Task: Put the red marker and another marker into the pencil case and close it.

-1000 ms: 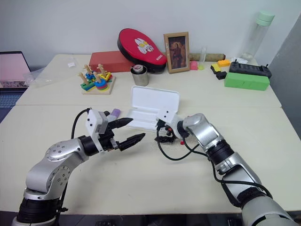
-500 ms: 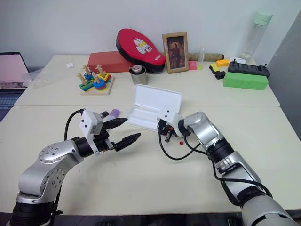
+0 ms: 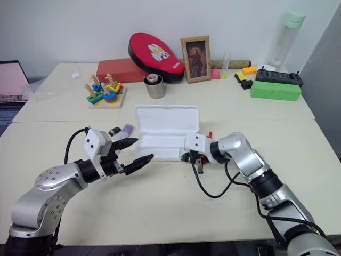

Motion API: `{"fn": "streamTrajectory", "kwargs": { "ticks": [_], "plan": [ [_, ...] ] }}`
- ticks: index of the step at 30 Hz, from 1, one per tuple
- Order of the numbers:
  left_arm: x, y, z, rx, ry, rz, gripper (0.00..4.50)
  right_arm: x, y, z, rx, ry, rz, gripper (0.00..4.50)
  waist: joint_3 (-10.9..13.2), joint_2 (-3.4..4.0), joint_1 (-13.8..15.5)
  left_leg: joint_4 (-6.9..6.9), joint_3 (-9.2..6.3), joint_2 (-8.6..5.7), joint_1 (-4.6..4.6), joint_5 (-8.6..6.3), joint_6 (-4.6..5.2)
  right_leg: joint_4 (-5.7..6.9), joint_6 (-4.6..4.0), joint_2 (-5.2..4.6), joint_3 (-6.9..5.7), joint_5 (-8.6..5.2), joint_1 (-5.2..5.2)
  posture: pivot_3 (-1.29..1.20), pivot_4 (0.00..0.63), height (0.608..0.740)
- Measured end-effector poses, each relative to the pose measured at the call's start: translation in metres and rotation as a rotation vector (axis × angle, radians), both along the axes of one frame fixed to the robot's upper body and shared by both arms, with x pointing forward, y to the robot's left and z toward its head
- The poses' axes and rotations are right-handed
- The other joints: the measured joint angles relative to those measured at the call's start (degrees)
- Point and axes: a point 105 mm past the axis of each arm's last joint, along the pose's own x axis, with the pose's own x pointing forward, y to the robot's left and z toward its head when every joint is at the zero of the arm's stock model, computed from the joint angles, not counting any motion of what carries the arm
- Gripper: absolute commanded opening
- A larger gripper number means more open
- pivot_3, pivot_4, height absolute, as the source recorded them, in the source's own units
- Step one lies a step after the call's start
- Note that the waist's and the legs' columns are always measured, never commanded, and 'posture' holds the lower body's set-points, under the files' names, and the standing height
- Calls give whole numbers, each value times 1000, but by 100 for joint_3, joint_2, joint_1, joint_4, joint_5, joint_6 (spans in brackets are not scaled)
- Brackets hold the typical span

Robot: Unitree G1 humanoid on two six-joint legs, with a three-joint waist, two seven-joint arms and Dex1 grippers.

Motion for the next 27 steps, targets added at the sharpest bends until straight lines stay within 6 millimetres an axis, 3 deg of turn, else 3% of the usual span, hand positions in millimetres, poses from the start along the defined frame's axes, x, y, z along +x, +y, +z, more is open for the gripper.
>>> {"fn": "streamTrajectory", "kwargs": {
  "ticks": [6, 11, 17, 21, 27],
  "plan": [
    [-10, -1, -3, 2, 42, -16, 4500, -14, 8, -9, -14, 16, 48, 26, 0, 0, 2, 1, 0, 0, 1, 0, 0, 3, 0, 0, 0, 0, 1, 0, 150, 740],
    [-10, -1, -2, 4, 44, -17, 4500, -18, 20, -14, -17, 35, 42, 26, 0, 0, 5, 1, 0, 0, 1, 1, -1, 2, 0, 0, 0, 0, 1, 0, 150, 740],
    [-10, -1, -3, 6, 51, -17, 4500, -20, 22, -15, -29, 57, 27, 26, 0, 0, 8, 0, 0, 0, 2, 0, 0, 1, 0, 0, 0, 0, 1, 0, 150, 740],
    [-10, -1, -3, 6, 50, -17, 4500, -22, 21, -18, -33, 76, 19, 713, 0, 0, 10, 0, 0, 0, 1, 0, 0, 1, 0, 0, 0, 0, 1, 0, 150, 740],
    [-10, -2, -3, 6, 49, -22, 4500, -25, 20, -20, -27, 95, 14, 2209, 0, 0, 10, 0, 0, 0, 1, 0, 0, 1, 0, 0, 0, 0, 1, 0, 150, 740]
  ]
}}
